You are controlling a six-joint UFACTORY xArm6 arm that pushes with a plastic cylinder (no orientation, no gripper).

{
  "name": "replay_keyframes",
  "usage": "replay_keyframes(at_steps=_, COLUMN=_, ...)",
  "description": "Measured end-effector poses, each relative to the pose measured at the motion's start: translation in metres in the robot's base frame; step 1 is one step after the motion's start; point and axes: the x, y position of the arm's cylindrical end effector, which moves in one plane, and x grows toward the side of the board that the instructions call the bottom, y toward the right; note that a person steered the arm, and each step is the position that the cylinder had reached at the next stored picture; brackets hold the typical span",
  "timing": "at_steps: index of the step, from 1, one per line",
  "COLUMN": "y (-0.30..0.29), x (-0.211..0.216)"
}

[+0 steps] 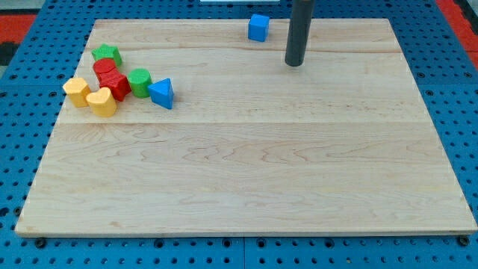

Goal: Place your arm below the yellow hexagon

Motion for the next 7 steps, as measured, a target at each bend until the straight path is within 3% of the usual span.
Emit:
replay_keyframes(at_steps=1, y=-0.002, x=0.041)
replay_keyframes(at_steps=3, y=-0.115, x=0.215)
replay_keyframes(at_steps=4, y=-0.157, x=0.260)
replay_keyframes(at_steps=5, y=-0.297, x=0.237)
replay_keyframes(at_steps=6, y=-0.389, x=0.226)
replay_keyframes(at_steps=7, y=-0.389, x=0.206)
